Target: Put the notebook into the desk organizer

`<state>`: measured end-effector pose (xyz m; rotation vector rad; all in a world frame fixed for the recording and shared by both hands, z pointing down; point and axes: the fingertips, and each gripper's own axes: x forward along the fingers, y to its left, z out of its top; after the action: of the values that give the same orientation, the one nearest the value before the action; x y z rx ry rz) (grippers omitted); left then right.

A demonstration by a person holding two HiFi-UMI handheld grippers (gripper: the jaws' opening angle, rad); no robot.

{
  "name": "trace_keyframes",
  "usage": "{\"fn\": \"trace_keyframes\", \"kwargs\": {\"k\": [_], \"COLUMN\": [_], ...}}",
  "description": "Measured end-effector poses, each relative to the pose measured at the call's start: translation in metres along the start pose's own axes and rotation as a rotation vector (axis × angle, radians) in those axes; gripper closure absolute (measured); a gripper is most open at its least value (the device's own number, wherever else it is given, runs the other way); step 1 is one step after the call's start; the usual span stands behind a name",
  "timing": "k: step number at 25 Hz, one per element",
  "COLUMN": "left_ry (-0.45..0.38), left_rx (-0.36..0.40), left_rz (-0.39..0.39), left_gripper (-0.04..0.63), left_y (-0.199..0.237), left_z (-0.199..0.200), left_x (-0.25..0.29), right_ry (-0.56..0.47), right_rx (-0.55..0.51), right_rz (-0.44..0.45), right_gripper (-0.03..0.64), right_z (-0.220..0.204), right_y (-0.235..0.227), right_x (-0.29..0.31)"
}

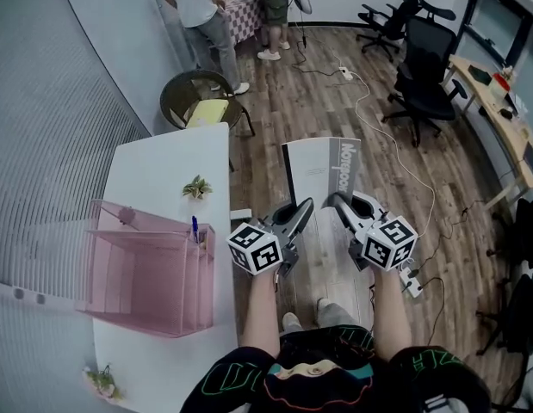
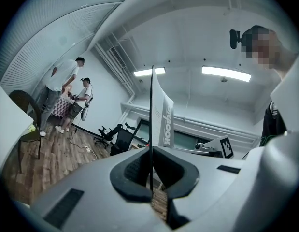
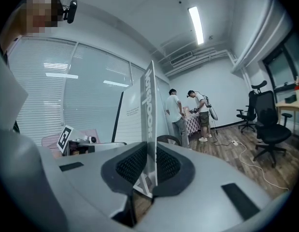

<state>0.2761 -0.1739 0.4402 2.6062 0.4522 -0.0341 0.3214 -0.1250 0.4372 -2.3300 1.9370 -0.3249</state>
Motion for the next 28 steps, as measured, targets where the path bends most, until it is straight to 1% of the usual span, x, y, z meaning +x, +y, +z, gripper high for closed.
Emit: {"fn": "trace_keyframes", "kwargs": {"k": [3, 7, 10, 15, 20, 26, 28], "left_ry": [0.006, -0.014, -0.022, -0.036, -0.078, -0.158, -0.177], "left_rx": [0.0, -0.008, 0.002, 0.01, 0.008, 0.003, 0.017], "left_rz": [-0.008, -0.018, 0.003, 0.051, 0.132, 0.269, 0.312], "left_gripper": [0.586, 0.588, 0.588, 0.588, 0.588, 0.588, 0.588], "left_y": [0.004, 0.023, 0.034, 0.042, 0.053, 0.062, 0.064], "left_z": [-0.001, -0.002, 0.002, 0.005, 0.009, 0.019, 0.024], "left_x": [0.025, 0.067, 0.084, 0.1, 0.089, 0.045, 0.03], "right_ry": [-0.009, -0.015, -0.022, -0.015, 0.004, 0.042, 0.045], "right_rx": [0.015, 0.012, 0.012, 0.023, 0.024, 0.015, 0.015], "right_rz": [-0.004, 0.001, 0.027, 0.086, 0.187, 0.36, 0.411], "right_gripper": [0.6, 0.598, 0.598, 0.598, 0.598, 0.598, 0.598], "right_z": [0.003, 0.009, 0.014, 0.019, 0.016, 0.012, 0.011], "right_y": [-0.025, -0.071, -0.091, -0.109, -0.105, -0.068, -0.054], "right_x": [-0.002, 0.012, 0.02, 0.03, 0.05, 0.078, 0.087]}}
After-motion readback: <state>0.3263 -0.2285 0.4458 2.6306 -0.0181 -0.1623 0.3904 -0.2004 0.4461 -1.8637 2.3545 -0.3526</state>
